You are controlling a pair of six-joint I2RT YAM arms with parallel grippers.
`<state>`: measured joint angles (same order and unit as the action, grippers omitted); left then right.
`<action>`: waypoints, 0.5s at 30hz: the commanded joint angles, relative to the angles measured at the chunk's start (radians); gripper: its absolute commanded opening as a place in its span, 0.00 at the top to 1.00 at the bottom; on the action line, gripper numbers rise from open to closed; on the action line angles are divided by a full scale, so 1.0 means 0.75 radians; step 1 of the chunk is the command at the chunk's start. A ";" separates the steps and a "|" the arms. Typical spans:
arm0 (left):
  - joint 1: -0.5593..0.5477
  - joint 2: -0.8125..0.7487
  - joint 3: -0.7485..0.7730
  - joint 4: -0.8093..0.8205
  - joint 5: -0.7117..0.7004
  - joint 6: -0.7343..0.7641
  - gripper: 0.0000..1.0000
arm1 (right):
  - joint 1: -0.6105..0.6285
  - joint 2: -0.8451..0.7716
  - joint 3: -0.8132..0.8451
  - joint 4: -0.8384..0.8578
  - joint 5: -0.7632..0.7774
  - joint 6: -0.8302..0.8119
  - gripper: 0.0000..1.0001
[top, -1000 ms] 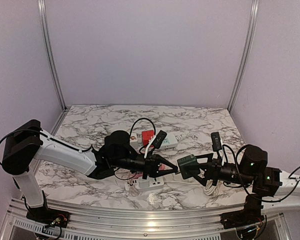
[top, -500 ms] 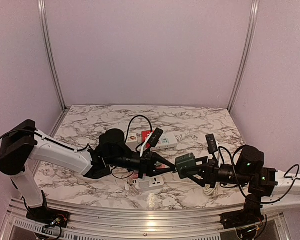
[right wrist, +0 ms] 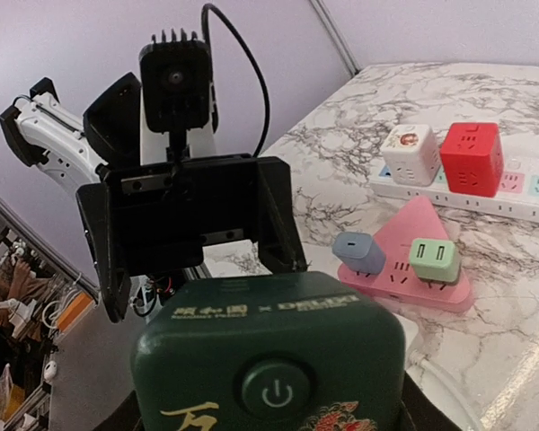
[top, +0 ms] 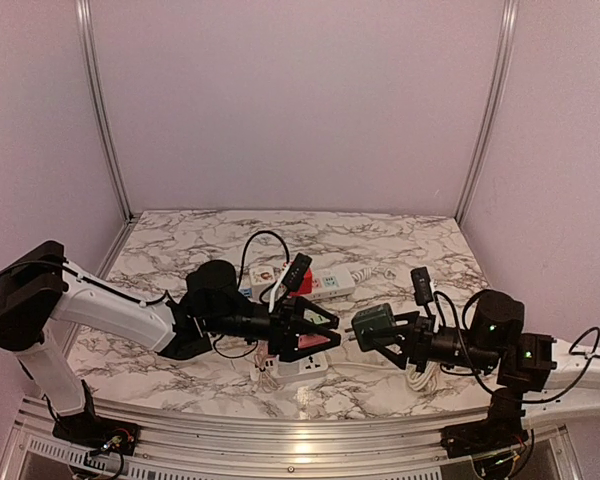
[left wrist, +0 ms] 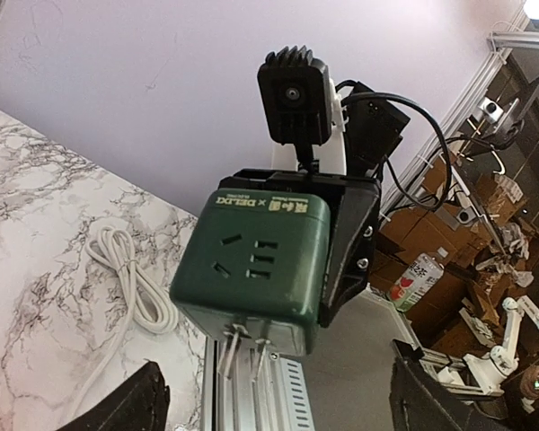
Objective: Insert the plug
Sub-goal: Pass from the left arm to the right, then insert the plug into the socket slot.
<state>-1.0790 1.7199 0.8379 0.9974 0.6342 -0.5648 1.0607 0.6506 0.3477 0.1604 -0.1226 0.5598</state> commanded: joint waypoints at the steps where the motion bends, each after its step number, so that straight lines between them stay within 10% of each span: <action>1: 0.039 -0.115 -0.089 0.049 -0.075 0.006 0.06 | -0.030 0.009 0.158 -0.171 0.326 -0.039 1.00; 15: 0.090 -0.307 -0.378 0.047 -0.218 0.017 0.01 | -0.172 0.472 0.444 -0.395 0.493 -0.048 1.00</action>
<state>-1.0183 1.5318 0.5766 1.0046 0.5045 -0.5625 0.9524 0.9409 0.5938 -0.0978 0.2264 0.5224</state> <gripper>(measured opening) 0.988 0.543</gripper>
